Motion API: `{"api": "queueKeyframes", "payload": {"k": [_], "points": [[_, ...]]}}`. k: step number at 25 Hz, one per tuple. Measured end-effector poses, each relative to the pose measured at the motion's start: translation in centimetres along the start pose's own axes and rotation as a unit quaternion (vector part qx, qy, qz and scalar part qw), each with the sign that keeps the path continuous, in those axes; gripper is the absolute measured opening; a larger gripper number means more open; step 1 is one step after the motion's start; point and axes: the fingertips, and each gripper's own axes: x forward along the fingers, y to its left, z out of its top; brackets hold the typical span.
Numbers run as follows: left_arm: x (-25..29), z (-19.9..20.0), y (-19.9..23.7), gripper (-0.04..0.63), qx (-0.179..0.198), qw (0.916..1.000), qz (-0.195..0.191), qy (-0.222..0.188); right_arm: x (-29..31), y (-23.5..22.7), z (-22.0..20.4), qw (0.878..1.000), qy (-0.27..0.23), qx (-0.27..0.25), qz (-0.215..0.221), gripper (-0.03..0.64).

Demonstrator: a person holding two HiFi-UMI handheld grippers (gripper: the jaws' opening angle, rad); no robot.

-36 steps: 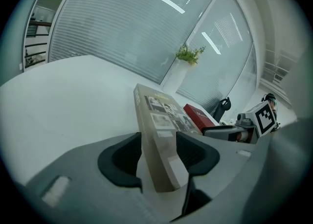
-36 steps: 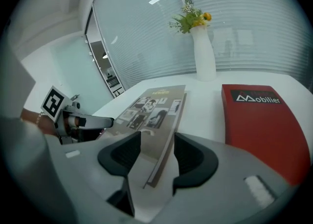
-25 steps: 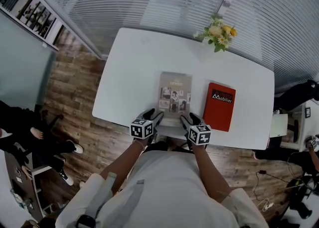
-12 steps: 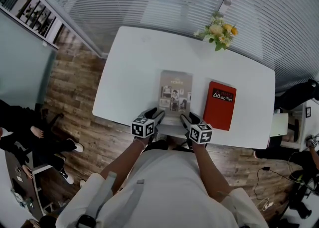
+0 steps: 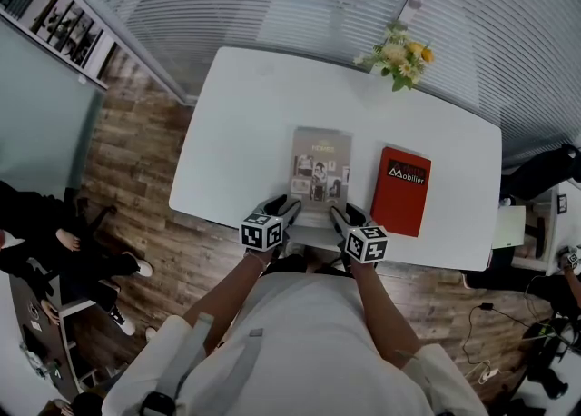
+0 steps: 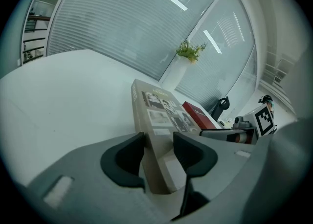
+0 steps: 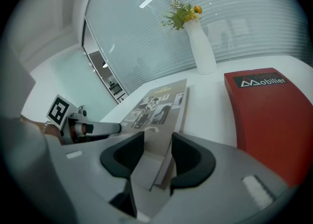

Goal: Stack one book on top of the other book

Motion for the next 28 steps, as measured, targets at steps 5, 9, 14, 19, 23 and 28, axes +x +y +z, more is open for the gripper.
{"api": "queueKeyframes", "payload": {"k": [5, 9, 14, 19, 23, 28], "points": [[-0.1, 0.3, -0.3, 0.189, 0.003, 1.0000, 0.001, -0.005, -0.2, 0.0, 0.2, 1.000, -0.005, -0.001, 0.000, 0.175], [-0.1, 0.3, -0.3, 0.189, 0.004, 1.0000, 0.002, -0.006, -0.4, 0.1, 0.3, 1.000, -0.008, -0.011, -0.001, 0.175], [-0.4, 0.7, -0.8, 0.187, 0.011, 0.9999, 0.004, -0.013, -0.8, 0.3, 0.6, 1.000, -0.014, -0.017, -0.001, 0.175], [-0.9, 1.4, -1.3, 0.186, 0.018, 0.9996, 0.005, -0.021, -1.3, 0.7, 1.3, 1.000, -0.023, -0.019, 0.002, 0.175], [-1.3, 2.3, -1.7, 0.186, 0.020, 0.9993, 0.006, -0.032, -1.7, 0.9, 2.1, 0.999, -0.032, -0.026, 0.004, 0.175], [-2.2, 3.5, -2.4, 0.186, 0.021, 0.9986, 0.006, -0.048, -2.5, 1.6, 3.3, 0.999, -0.044, -0.025, 0.009, 0.175]]}}
